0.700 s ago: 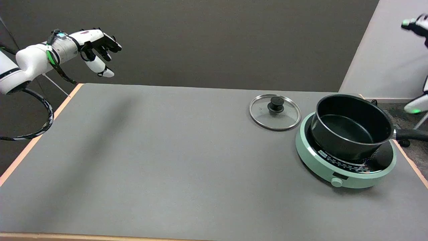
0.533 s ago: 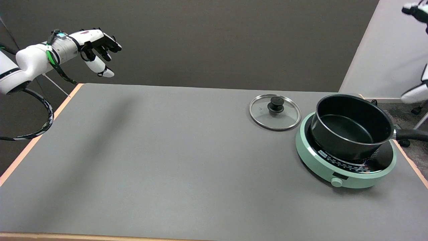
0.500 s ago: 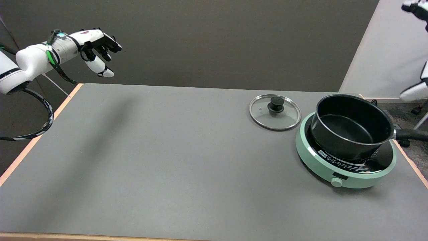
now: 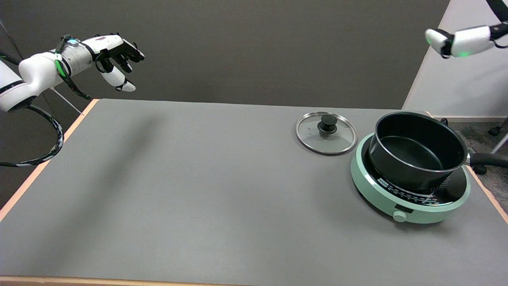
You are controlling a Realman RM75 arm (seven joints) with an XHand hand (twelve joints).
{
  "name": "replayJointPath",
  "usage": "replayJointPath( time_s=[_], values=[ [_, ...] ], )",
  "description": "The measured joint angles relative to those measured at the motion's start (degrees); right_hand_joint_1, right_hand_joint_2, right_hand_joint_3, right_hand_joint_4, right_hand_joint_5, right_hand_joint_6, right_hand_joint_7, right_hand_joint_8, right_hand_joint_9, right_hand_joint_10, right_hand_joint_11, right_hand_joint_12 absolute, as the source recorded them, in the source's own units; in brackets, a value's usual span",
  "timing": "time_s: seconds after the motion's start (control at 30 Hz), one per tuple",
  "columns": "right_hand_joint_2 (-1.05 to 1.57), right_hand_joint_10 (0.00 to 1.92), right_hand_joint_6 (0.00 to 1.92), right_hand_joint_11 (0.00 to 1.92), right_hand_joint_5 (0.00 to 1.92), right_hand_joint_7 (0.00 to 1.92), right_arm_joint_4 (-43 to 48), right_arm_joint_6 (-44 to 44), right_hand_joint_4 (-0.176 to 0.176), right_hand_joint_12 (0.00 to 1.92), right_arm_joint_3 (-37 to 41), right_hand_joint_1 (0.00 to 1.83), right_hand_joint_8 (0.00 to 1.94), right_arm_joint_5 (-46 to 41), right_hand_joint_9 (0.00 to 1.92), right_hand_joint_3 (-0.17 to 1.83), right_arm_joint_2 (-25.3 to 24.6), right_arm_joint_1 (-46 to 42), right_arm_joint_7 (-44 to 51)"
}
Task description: Pick up the pot lid.
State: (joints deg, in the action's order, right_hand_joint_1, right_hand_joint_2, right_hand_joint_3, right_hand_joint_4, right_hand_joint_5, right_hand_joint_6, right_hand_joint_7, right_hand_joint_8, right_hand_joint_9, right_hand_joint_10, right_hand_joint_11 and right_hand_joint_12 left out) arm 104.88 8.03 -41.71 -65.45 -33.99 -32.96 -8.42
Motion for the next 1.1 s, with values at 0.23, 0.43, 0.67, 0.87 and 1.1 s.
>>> replayJointPath(
  time_s=[0.23,0.43,0.67,0.87,1.1],
  values=[
    [0.48,0.32,0.21,0.17,0.50,0.50,-1.36,0.75,0.027,0.58,-9.39,0.78,0.18,-0.66,0.39,0.97,3.24,9.42,0.59],
    [0.49,0.34,0.23,0.18,0.52,0.52,-2.71,1.59,0.008,0.59,-15.57,0.80,0.19,-2.30,0.40,0.97,5.23,14.93,0.99],
    [0.51,0.35,0.24,0.21,0.54,0.55,-4.11,2.92,0.010,0.62,-20.92,0.81,0.19,-6.25,0.43,0.97,6.55,18.78,2.27],
    [0.51,0.36,0.25,0.22,0.55,0.57,-5.48,4.10,0.012,0.62,-23.67,0.82,0.19,-10.12,0.44,0.96,7.29,20.90,3.51],
    [0.51,0.37,0.28,0.23,0.58,0.58,-7.14,5.73,0.017,0.64,-25.32,0.84,0.19,-13.51,0.46,0.97,7.78,22.45,4.44]
  ],
)
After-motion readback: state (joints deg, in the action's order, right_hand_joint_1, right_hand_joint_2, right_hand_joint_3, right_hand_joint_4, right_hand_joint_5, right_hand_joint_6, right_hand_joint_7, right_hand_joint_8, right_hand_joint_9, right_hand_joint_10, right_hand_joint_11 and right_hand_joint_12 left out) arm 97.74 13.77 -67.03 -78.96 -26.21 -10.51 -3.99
